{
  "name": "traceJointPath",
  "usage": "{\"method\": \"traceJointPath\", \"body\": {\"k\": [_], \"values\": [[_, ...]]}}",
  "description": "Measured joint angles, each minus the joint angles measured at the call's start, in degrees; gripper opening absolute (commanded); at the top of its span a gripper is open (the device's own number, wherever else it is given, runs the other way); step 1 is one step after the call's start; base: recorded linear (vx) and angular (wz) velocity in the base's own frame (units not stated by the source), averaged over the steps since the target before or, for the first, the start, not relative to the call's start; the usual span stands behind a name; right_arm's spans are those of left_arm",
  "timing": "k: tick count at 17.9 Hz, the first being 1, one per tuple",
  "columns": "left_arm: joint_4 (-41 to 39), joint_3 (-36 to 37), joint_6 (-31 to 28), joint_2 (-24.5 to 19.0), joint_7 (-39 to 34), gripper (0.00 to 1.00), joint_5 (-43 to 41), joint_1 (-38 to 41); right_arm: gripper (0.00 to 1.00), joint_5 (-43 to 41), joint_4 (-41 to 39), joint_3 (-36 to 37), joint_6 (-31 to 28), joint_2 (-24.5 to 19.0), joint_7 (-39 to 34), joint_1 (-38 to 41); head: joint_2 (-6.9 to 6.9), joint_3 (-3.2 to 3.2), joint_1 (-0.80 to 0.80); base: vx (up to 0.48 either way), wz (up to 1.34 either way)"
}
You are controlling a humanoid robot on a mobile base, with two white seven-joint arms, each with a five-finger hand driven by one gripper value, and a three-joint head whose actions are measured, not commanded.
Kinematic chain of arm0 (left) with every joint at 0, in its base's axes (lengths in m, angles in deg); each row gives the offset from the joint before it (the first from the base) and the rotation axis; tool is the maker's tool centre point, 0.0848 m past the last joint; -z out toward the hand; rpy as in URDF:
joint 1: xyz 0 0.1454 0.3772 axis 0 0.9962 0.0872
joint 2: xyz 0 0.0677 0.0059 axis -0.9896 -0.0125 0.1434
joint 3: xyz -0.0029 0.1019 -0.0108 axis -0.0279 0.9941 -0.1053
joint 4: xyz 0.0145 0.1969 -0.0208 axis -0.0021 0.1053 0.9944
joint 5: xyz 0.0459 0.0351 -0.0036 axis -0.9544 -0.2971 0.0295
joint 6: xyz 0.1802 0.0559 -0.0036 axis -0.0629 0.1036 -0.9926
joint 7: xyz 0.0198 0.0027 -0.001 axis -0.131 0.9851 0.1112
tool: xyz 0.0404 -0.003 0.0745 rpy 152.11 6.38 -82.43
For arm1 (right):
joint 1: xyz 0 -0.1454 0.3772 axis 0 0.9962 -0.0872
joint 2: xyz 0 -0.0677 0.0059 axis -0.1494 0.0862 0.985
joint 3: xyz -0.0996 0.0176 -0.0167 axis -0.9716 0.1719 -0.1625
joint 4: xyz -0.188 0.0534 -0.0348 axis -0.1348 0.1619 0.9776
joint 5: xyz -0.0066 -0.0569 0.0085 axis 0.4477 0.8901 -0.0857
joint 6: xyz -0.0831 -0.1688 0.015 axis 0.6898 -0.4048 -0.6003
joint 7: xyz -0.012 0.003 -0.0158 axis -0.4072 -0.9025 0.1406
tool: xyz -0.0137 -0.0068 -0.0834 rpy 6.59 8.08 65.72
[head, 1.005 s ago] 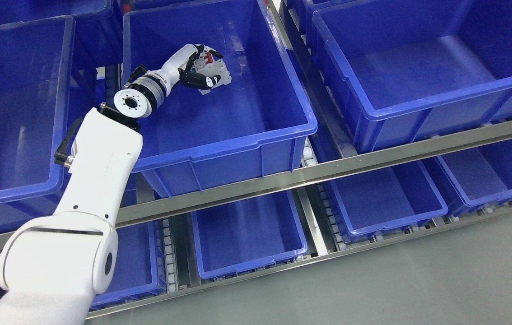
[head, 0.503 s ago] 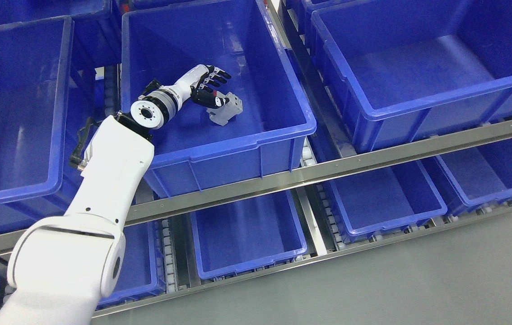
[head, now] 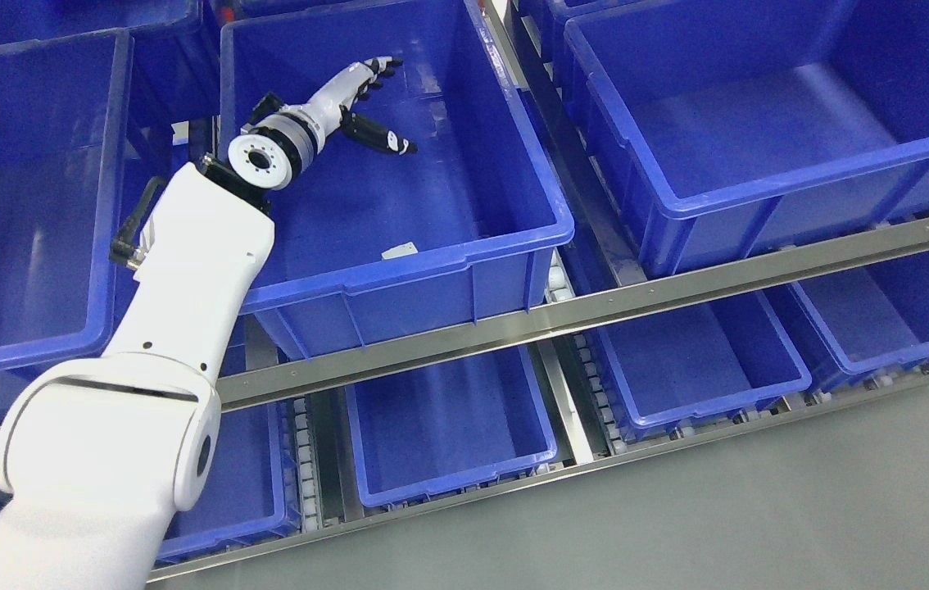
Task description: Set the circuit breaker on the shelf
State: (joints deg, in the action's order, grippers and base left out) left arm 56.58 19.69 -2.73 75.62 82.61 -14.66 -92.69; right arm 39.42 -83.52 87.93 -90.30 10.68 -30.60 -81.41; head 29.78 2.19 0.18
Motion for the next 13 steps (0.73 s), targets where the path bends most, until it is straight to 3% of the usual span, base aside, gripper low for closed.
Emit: {"method": "traceJointPath", "body": {"k": [6,13], "values": [[-7.0,-14.4,-0.1,1.4,-4.5,1.00,1.1,-2.1,1.00,0.0,0.0,0.0,0.0,0.0,0.0,0.0,0.00,0.00,0.00,0.000,0.00],[-25.2,-26.4,-8.1,2.3,-5.7,1.00,3.8,8.6,1.00,0.0,0.0,0.0,0.0,0.0,0.0,0.0,0.00,0.00,0.00,0.000,0.00]]}}
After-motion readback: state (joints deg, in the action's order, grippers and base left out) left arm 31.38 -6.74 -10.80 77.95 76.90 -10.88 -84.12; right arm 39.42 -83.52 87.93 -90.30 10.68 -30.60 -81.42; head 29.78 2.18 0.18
